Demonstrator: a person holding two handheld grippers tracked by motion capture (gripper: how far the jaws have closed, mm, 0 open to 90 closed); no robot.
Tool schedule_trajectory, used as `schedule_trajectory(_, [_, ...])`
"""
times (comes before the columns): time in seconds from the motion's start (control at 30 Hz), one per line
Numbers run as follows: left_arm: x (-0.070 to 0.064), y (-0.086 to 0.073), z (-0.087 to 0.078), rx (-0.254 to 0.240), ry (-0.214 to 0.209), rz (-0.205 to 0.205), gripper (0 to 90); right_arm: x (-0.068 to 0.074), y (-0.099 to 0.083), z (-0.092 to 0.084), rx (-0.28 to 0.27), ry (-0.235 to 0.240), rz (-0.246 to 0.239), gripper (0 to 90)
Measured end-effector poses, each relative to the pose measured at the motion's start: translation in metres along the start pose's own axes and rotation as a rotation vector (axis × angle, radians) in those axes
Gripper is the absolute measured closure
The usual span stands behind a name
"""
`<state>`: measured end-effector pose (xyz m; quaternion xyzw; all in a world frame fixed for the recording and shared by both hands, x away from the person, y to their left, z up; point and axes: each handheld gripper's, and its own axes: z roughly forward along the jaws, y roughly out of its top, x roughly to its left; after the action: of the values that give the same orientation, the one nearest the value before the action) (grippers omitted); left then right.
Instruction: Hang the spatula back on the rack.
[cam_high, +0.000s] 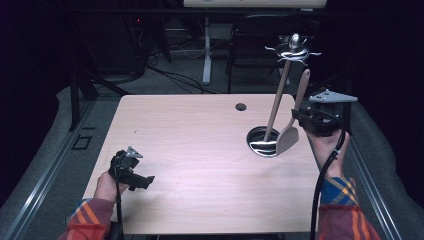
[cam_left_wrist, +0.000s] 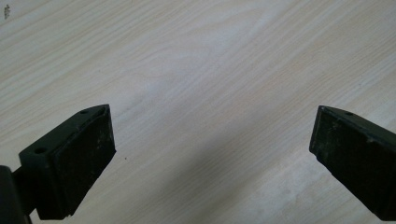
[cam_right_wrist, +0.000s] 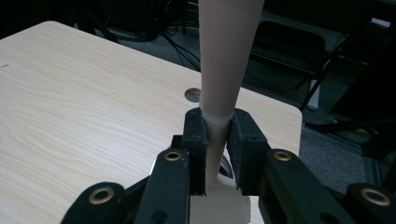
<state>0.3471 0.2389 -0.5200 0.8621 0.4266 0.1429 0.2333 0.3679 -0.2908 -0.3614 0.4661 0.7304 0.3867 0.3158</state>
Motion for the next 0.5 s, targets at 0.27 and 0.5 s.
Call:
schedule_trajectory(0.27, [-0.0005, 0.0003, -0.0003, -0.002, -0.008, 0.002, 0.1, -0.0017, 0.0046, 0.0007, -0.007, -0.015, 0.009, 77.7])
schedule_trajectory(0.5, [-0.0005, 0.0003, 0.0003, -0.003, -0.009, 0.003, 0.1, -0.0049, 0.0086, 0.0006, -0.014, -0.030, 0.010, 77.7])
